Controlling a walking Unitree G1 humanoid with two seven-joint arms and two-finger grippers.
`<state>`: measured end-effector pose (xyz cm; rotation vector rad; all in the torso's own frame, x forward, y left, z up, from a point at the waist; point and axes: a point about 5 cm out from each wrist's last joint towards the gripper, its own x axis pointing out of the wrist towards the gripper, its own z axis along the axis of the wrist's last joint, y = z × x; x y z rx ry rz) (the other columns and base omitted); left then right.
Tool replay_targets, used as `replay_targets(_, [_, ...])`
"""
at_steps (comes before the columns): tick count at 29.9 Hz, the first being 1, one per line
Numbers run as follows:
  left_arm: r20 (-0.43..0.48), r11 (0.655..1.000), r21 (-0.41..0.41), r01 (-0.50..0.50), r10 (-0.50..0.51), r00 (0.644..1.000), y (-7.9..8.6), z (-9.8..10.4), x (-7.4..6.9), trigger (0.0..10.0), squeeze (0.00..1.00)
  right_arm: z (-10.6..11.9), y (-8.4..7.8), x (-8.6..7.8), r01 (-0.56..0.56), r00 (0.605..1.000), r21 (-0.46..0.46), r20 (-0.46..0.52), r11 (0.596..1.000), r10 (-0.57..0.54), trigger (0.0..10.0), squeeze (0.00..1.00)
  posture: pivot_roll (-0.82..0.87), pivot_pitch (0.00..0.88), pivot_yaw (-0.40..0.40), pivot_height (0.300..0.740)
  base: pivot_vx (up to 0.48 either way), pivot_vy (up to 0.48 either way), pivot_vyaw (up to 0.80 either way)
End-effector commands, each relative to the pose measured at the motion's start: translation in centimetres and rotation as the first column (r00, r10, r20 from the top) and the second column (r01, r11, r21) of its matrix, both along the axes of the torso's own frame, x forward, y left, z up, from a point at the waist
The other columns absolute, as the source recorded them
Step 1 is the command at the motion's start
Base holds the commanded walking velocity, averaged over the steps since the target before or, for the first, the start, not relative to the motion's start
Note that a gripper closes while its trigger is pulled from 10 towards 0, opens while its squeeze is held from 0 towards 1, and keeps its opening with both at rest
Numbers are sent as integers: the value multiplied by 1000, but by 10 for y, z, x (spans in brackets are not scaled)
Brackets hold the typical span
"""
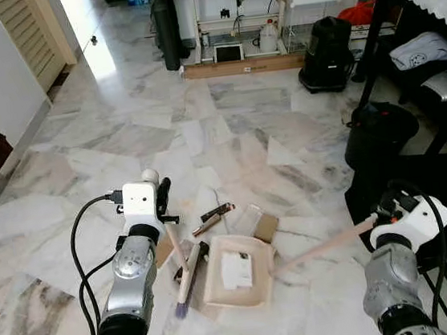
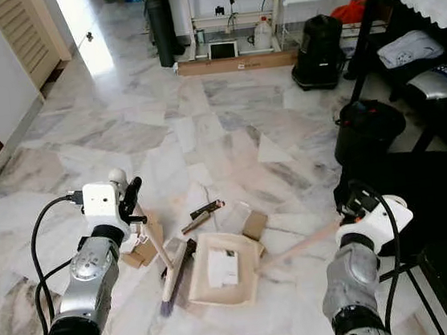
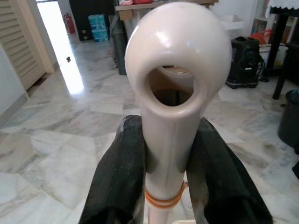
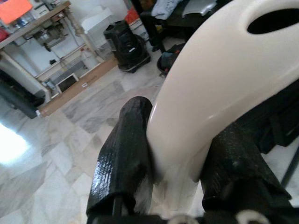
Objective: Sweep floor
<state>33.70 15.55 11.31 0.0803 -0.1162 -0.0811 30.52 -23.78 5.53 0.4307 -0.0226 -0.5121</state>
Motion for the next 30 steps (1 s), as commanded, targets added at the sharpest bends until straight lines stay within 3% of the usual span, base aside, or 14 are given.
replay_targets(1, [75, 999, 14, -37, 36, 997, 9, 16, 6, 10000, 0, 12, 0, 9, -5, 999, 5, 46, 1000, 4, 10000, 0, -22, 0, -2, 740, 0, 0, 0])
replay_targets(8, [83, 996, 26, -85, 83, 993, 19, 17, 9, 10000, 0, 19, -2, 16, -25, 998, -14, 56, 1000, 26, 10000, 0, -6, 0, -10, 740, 0, 0, 0])
replay_targets(10, [68, 994, 9, -112, 111, 992, 23, 13, 9, 10000, 0, 22, -5, 18, -20, 995, 80, 98, 997, 12, 10000, 0, 4, 0, -24, 740, 0, 0, 0])
replay_targets(12, [63, 991, -1, -134, 134, 989, 28, 12, 8, 10000, 0, 23, -8, 20, -23, 993, 119, 114, 993, 9, 10000, 0, 11, 0, -29, 740, 0, 0, 0])
replay_targets(19, [57, 984, 9, -176, 175, 983, 42, 8, 5, 10000, 0, 21, -10, 18, -33, 995, 91, 94, 995, 25, 10000, 0, -2, 0, -18, 740, 0, 0, 0])
replay_targets(22, [47, 982, 34, -186, 184, 982, 49, 3, 2, 10000, 0, 17, -17, 11, -7, 997, 51, 83, 999, 3, 10000, 0, -15, 0, -5, 740, 0, 0, 0])
replay_targets(25, [42, 976, 83, -201, 198, 979, 55, -2, -1, 10000, 0, 10, -15, -1, -16, 999, -90, 33, 996, 19, 10000, 0, -45, 0, 7, 740, 0, 0, 0])
replay_targets(30, [21, 975, 102, -200, 199, 980, 55, -11, -6, 10000, 0, 5, -13, -8, -25, 1000, -142, 15, 990, 27, 10000, 0, -84, 0, 23, 740, 0, 0, 0])
